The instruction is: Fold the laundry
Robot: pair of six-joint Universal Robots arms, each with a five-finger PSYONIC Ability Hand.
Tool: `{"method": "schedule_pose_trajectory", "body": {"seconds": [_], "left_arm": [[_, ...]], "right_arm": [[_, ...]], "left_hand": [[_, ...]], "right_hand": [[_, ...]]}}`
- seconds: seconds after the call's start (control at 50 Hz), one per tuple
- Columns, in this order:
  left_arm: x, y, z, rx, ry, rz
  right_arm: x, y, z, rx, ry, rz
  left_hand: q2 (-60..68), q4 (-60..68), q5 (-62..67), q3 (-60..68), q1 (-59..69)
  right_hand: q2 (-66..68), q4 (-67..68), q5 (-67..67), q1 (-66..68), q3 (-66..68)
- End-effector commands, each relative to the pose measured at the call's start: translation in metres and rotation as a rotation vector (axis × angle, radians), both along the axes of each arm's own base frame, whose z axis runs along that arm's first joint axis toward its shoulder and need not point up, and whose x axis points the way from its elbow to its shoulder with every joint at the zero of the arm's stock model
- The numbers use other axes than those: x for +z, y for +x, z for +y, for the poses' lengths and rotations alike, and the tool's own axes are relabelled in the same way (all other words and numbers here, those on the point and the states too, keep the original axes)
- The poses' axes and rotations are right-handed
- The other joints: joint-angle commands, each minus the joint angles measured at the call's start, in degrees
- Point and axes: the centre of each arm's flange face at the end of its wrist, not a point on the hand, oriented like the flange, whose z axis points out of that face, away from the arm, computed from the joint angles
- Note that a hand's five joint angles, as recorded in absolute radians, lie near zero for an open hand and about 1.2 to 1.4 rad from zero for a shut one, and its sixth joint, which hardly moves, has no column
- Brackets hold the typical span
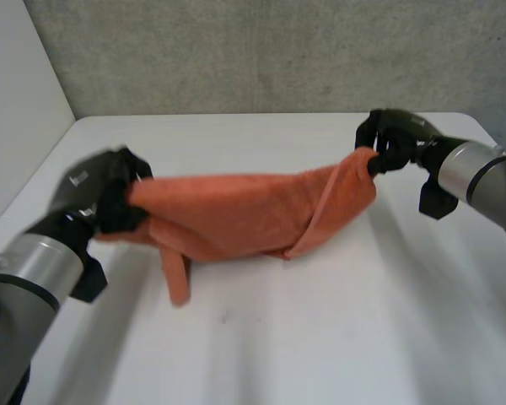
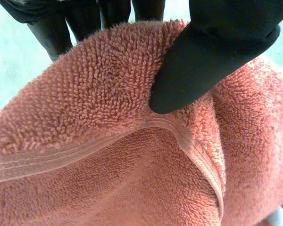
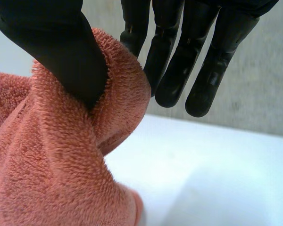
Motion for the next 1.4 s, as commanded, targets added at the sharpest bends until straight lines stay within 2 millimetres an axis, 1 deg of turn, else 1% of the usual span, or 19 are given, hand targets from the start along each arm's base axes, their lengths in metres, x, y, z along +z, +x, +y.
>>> {"method": "schedule_pose_trajectory", "body": {"seconds": [0.02,0.08,0.12,0.14,0.18,0.3,0.34,0.5,0.54,0.78,1.0,1.12,1.16,1.18,1.2,1.22,1.24,1.28,1.4], "left_arm": [[-0.065,-0.016,0.028,-0.093,0.321,-0.135],[-0.073,-0.022,0.042,-0.135,0.383,-0.17],[-0.082,-0.03,0.066,-0.207,0.466,-0.228],[-0.082,-0.03,0.066,-0.207,0.466,-0.228],[-0.077,-0.035,0.073,-0.235,0.48,-0.245],[-0.055,-0.04,0.061,-0.222,0.408,-0.201],[-0.035,-0.04,0.043,-0.19,0.334,-0.16],[0.004,-0.031,-0.02,-0.078,0.177,-0.069],[0.003,-0.035,-0.028,-0.087,0.175,-0.066],[-0.053,-0.073,-0.067,-0.281,0.277,-0.107],[-0.091,-0.087,-0.06,-0.417,0.304,-0.205],[-0.099,-0.096,-0.051,-0.482,0.323,-0.201],[-0.1,-0.101,-0.045,-0.532,0.33,-0.19],[-0.1,-0.101,-0.045,-0.532,0.33,-0.19],[-0.1,-0.103,-0.042,-0.561,0.332,-0.181],[-0.1,-0.103,-0.042,-0.562,0.332,-0.181],[-0.098,-0.106,-0.041,-0.584,0.323,-0.171],[-0.096,-0.107,-0.043,-0.586,0.311,-0.168],[-0.064,-0.101,-0.091,-0.281,0.07,-0.172]], "right_arm": [[-0.032,-0.001,0.004,0.037,0.073,0.143],[-0.037,-0.001,0.014,0.093,0.073,0.248],[-0.037,-0.002,0.02,0.124,0.068,0.303],[-0.037,-0.002,0.02,0.124,0.068,0.304],[-0.034,0.003,0.036,0.209,0.041,0.414],[-0.026,0.007,0.058,0.315,-0.063,0.524],[-0.004,0.016,0.078,0.4,-0.19,0.514],[0.039,0.025,0.117,0.54,-0.347,0.417],[0.047,0.024,0.125,0.552,-0.373,0.41],[0.085,0.03,0.18,0.666,-0.534,0.351],[0.115,0.031,0.198,0.673,-0.657,0.334],[0.124,0.032,0.198,0.666,-0.69,0.329],[0.128,0.031,0.194,0.654,-0.7,0.33],[0.128,0.031,0.194,0.654,-0.7,0.33],[0.128,0.031,0.193,0.65,-0.697,0.328],[0.128,0.031,0.19,0.643,-0.691,0.327],[0.128,0.031,0.19,0.643,-0.69,0.327],[0.124,0.033,0.183,0.642,-0.677,0.33],[0.109,0.04,0.156,0.627,-0.632,0.346]], "left_hand": [[10.32,10.3,11.36,10.26,12.25],[10.32,10.3,11.36,10.26,12.25],[-15.08,-15.1,-14.04,-15.14,-13.15],[-15.22,-15.25,-14.18,-15.29,-13.29],[-40.68,-40.71,-39.64,-40.75,-38.75],[-58.79,-58.81,-57.75,-58.85,-56.86],[-58.79,-58.81,-57.75,-58.86,-56.86],[-56.45,-56.47,-55.41,-56.51,-54.52],[-55.94,-55.96,-54.89,-56.0,-54.0],[-54.25,-54.27,-53.21,-54.31,-52.32],[-50.41,-50.43,-49.36,-50.47,-48.47],[-38.77,-38.8,-37.73,-38.84,-36.84],[-20.06,-20.09,-19.02,-20.13,-18.13],[-19.94,-19.96,-18.89,-20.0,-18.0],[-3.61,-3.64,-2.57,-3.68,-1.68],[-3.45,-3.47,-2.41,-3.52,-1.52],[10.18,10.16,11.23,10.12,12.12],[10.32,10.3,11.36,10.26,12.25],[10.32,10.3,11.36,10.26,12.25]], "right_hand": [[12.3,11.64,13.73,23.37,12.08],[12.3,11.64,13.73,23.37,12.08],[12.3,11.64,13.73,23.37,12.08],[12.3,11.64,13.73,23.37,12.08],[12.3,11.64,13.73,23.37,12.08],[12.3,11.64,13.73,23.37,12.08],[12.3,11.64,13.73,23.37,12.08],[12.3,11.64,13.73,23.37,12.08],[12.3,11.64,13.73,23.37,12.08],[12.3,11.64,13.73,23.37,12.08],[12.3,11.64,13.73,23.37,12.08],[12.3,11.64,13.73,23.37,12.08],[12.3,11.64,13.73,23.37,12.08],[12.3,11.64,13.73,23.37,12.08],[12.3,11.64,13.73,23.37,12.08],[12.3,11.64,13.73,23.37,12.08],[12.3,11.64,13.73,23.37,12.08],[12.3,11.64,13.73,23.37,12.08],[12.3,11.64,13.73,23.37,12.08]]}}
